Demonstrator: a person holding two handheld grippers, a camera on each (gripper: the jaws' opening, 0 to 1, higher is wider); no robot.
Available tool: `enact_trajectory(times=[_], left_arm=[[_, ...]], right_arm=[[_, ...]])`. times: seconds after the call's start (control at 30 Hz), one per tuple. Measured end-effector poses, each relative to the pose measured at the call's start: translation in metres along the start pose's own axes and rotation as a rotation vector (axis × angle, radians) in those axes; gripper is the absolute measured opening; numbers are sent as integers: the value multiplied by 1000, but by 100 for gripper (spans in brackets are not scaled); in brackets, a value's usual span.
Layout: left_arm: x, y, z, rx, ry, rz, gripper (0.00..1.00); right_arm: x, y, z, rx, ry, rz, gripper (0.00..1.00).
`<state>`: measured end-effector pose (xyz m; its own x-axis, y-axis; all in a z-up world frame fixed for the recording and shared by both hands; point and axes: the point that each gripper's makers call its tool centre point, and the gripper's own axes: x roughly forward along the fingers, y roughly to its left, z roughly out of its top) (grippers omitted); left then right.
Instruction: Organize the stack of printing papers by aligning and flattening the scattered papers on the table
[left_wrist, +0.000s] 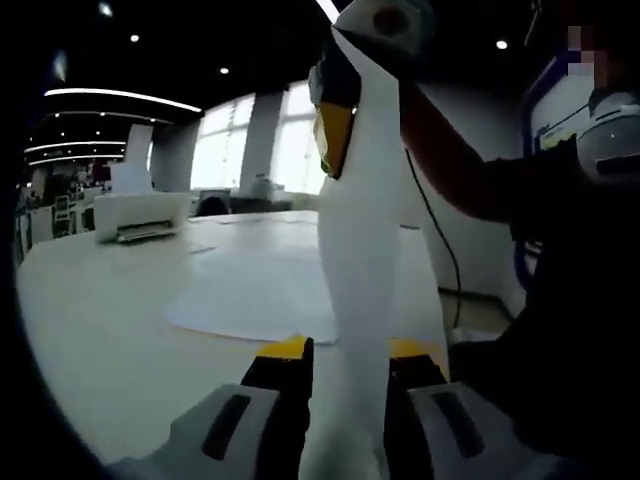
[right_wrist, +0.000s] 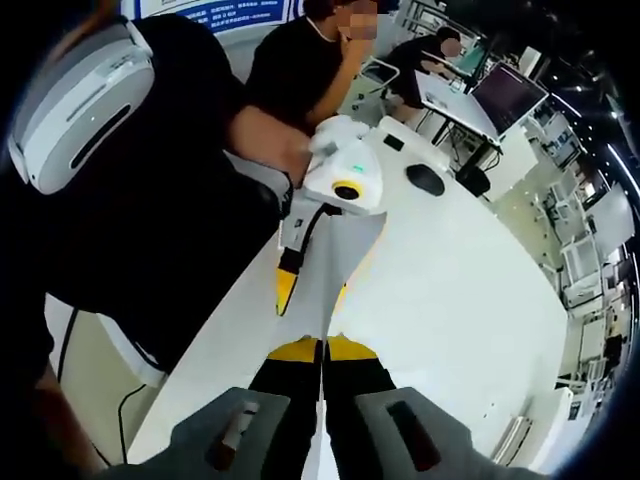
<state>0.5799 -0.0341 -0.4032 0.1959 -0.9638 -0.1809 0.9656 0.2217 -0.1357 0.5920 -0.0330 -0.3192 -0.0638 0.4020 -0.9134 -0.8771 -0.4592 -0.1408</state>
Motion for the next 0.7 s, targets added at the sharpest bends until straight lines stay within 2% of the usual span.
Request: enact_trajectory(times=[0.7], left_arm=[[4, 6, 7, -9, -6, 8, 22]], right_arm=[[5, 2, -1, 1, 8, 14, 0]])
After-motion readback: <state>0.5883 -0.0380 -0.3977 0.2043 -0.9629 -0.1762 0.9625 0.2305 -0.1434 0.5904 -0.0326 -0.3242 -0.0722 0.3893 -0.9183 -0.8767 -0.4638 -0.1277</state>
